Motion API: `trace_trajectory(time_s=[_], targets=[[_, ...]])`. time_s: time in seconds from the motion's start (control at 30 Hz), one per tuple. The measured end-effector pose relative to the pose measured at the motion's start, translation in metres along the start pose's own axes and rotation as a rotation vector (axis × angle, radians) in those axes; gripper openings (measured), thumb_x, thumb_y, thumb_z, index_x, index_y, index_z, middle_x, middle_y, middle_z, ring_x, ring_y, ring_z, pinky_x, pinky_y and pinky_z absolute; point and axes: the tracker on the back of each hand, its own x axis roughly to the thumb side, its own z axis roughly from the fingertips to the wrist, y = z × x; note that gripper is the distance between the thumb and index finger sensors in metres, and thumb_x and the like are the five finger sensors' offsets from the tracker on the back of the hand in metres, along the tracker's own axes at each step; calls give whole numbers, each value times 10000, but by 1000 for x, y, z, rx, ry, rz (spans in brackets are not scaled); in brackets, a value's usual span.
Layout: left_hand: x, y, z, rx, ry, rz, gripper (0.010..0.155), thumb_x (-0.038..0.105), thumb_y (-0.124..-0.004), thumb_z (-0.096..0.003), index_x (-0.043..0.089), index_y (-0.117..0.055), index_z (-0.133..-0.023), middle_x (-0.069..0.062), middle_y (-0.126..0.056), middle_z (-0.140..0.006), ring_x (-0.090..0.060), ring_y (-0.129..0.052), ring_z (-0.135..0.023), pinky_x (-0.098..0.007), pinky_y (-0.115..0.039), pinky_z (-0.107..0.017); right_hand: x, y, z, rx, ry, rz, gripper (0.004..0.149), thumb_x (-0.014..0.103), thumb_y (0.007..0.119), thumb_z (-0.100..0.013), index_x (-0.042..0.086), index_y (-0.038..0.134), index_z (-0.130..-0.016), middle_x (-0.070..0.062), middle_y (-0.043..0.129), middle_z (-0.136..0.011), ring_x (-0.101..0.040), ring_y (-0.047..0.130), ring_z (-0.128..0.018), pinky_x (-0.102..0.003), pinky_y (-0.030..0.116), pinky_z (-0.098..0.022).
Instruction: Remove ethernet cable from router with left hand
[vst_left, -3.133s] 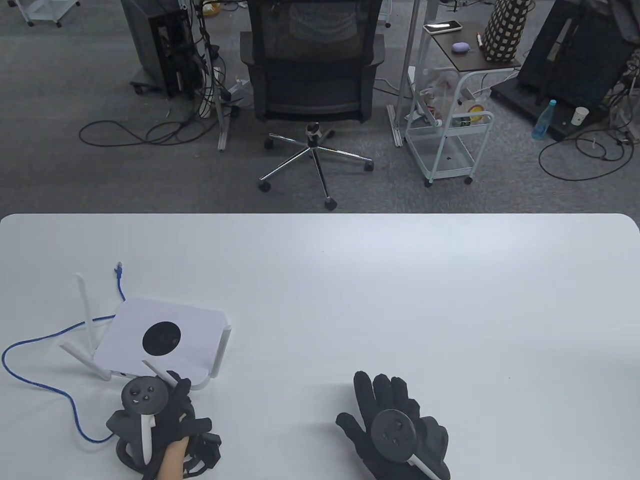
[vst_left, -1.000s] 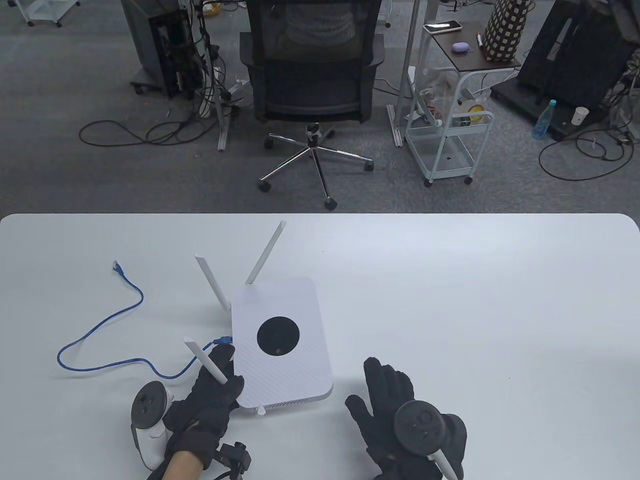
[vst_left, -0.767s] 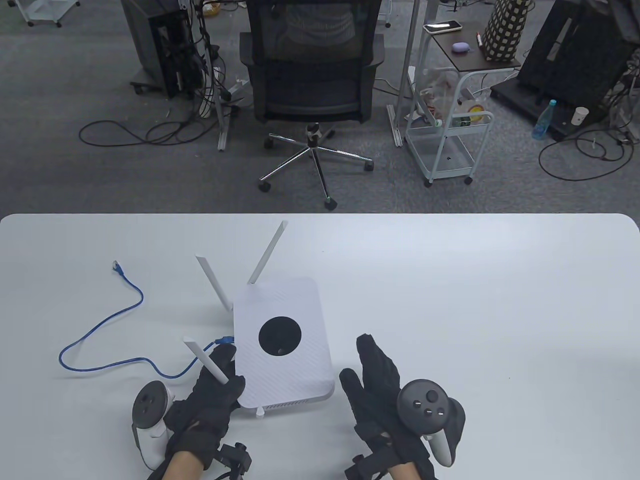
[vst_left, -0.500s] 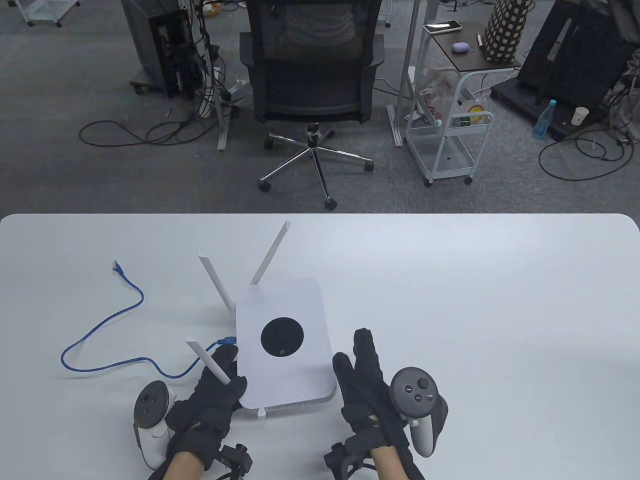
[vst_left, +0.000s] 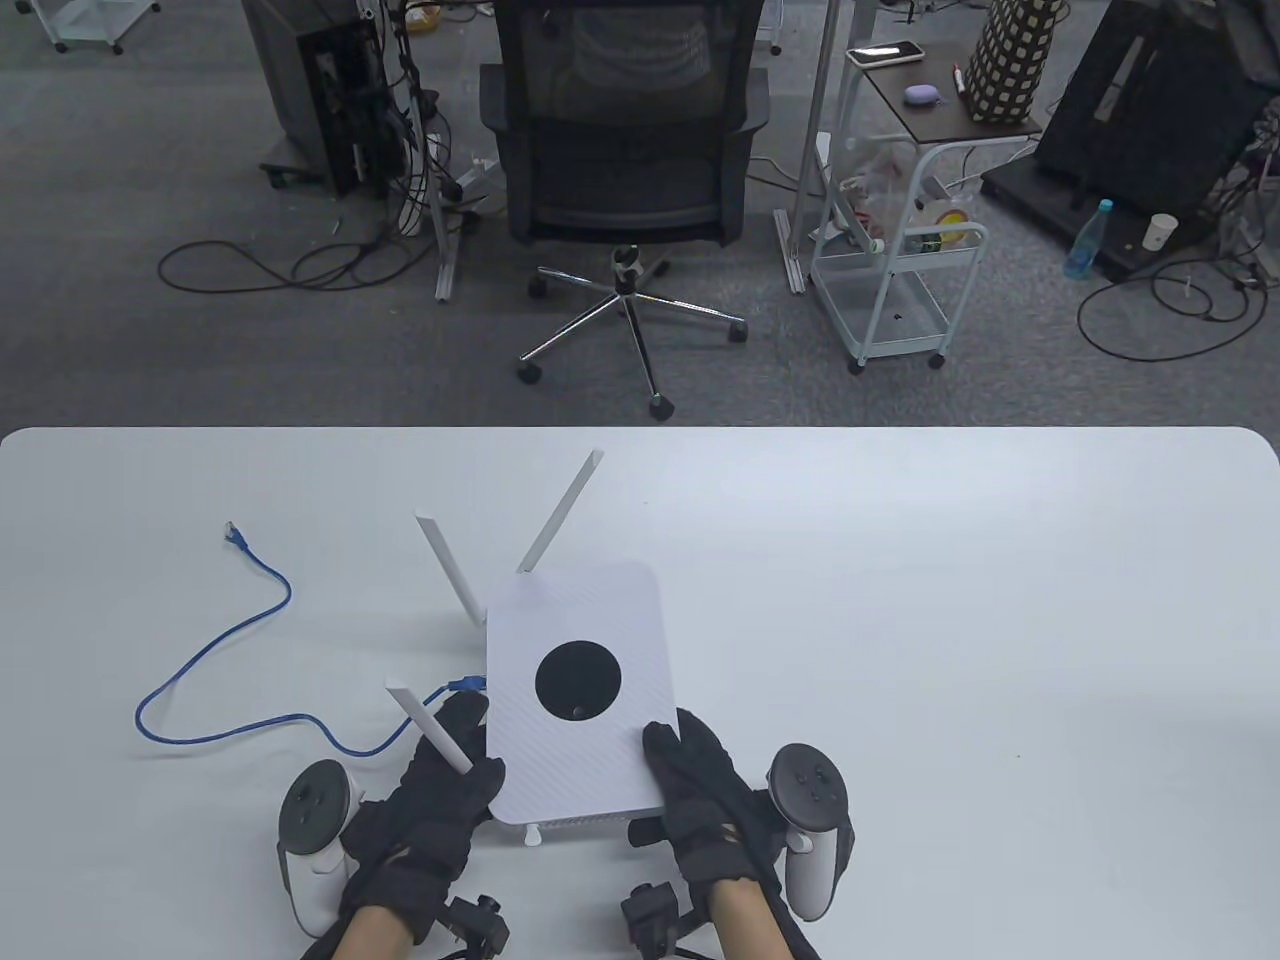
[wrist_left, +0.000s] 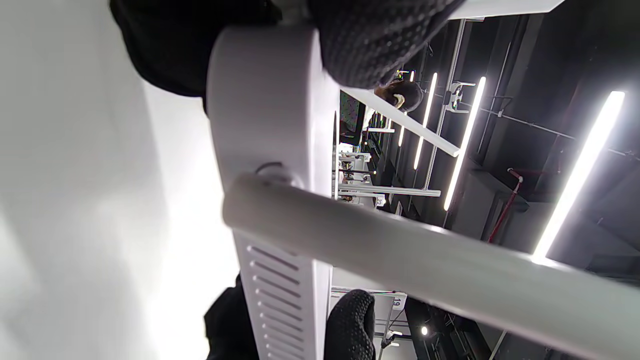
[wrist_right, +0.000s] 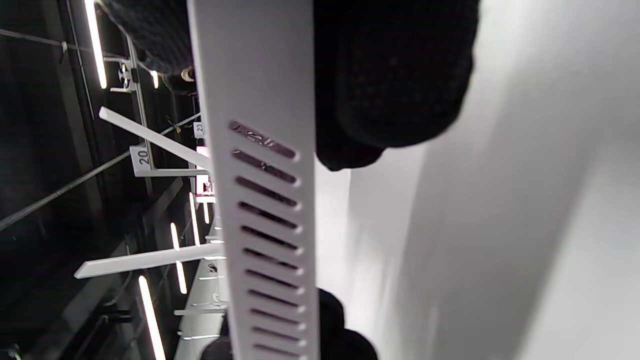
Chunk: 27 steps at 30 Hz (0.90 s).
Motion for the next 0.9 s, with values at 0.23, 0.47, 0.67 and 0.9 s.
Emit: trace_trajectory(time_s=[0.23, 0.47, 0.67, 0.9], targets=[[5, 0, 1, -20, -49, -30, 791, 258, -804, -559, 140, -336, -1186, -281, -550, -1151, -351, -926, -862, -578, -728, -652, -1, -3, 1, -7, -40, -66, 699, 463, 656, -593, -38, 438, -1028, -177, 815, -805, -291, 961, -513, -259, 907, -319], [35, 12, 14, -29, -48, -306, 747, 227, -819, -534, 79, -464, -1174, -352, -614, -1115, -460, -912, -817, -646, -698, -609, 2, -10, 3, -34, -63, -81, 693, 455, 666, -586, -39, 453, -1024, -188, 820, -790, -302, 959, -492, -268, 905, -305], [64, 26, 35, 265, -298, -485, 474, 235, -724, -580, 138, -754, -1042, -215, -888, -935, -351, -1015, -669, -564, -774, -564, 2, -15, 4, -16, -52, -115, 693, 453, 668, -586, -41, 455, -1024, -193, 820, -787, -306, 957, -488, -269, 902, -303], [79, 22, 28, 487, -309, -917, 519, 372, -666, -619, 193, -684, -1107, -199, -726, -1131, -461, -785, -974, -646, -618, -681, 5, -12, 4, 6, -81, -85, 691, 457, 663, -589, -35, 455, -1027, -190, 819, -789, -302, 956, -490, -266, 901, -307]])
